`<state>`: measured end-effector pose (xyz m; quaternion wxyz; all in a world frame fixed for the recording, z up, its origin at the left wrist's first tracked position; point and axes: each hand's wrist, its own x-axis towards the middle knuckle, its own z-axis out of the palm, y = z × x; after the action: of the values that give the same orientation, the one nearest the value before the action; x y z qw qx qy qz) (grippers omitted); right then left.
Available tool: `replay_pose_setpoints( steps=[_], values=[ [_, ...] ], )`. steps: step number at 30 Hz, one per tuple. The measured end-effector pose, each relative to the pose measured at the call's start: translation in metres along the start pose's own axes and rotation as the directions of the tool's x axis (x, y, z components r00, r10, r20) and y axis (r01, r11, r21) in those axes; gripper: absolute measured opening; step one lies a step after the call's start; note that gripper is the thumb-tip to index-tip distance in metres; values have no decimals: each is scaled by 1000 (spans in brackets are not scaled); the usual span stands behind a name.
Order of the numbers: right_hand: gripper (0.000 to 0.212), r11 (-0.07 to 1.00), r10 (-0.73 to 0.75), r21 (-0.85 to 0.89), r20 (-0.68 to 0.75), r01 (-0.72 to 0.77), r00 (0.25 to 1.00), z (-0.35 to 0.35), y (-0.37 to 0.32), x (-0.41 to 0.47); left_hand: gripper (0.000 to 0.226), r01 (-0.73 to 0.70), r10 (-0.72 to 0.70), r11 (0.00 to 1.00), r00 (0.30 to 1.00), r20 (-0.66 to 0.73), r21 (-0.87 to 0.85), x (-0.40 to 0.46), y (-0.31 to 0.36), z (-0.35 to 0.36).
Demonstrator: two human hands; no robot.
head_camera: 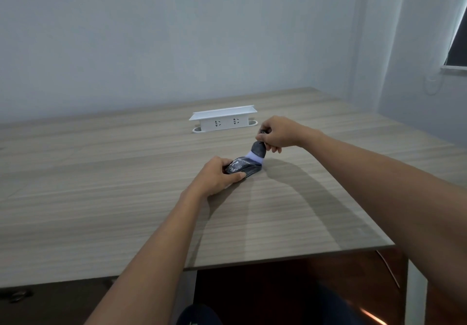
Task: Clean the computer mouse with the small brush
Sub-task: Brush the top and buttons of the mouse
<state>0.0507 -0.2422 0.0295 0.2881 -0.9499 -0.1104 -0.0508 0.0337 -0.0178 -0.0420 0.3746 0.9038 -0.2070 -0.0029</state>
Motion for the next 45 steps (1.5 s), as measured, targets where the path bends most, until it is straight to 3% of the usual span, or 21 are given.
replay_pose_setpoints(
  steps=[4, 10, 17, 24, 32, 37, 45],
  values=[
    [22, 993, -45, 111, 17, 42, 999, -1, -7, -1, 27, 6, -6, 1000, 1000, -6, 1, 1, -1, 1],
    [21, 1000, 9, 2, -22, -9, 1000, 3, -1, 1, 28, -2, 2, 1000, 1000, -5, 11, 1, 0, 0],
    [19, 997, -39, 69, -5, 40, 999, 6, -13, 6, 27, -16, 17, 1000, 1000, -19, 21, -1, 0, 2],
    [18, 993, -38, -110, -36, 33, 999, 5, -8, 5, 35, -5, 5, 1000, 997, -77, 2, -5, 1, 6],
    [14, 987, -139, -77, 8, 139, 990, 6, -18, 1, 59, 64, -97, 982, 977, -189, -177, -9, -2, 12],
    [15, 982, -114, -149, -3, 112, 993, -2, -11, -1, 56, 120, -146, 969, 983, -110, -216, -5, -4, 5],
    [15, 983, -137, -125, -6, 136, 990, 0, -9, 4, 44, 160, -165, 980, 986, -29, -120, 2, -1, -5]
  ],
)
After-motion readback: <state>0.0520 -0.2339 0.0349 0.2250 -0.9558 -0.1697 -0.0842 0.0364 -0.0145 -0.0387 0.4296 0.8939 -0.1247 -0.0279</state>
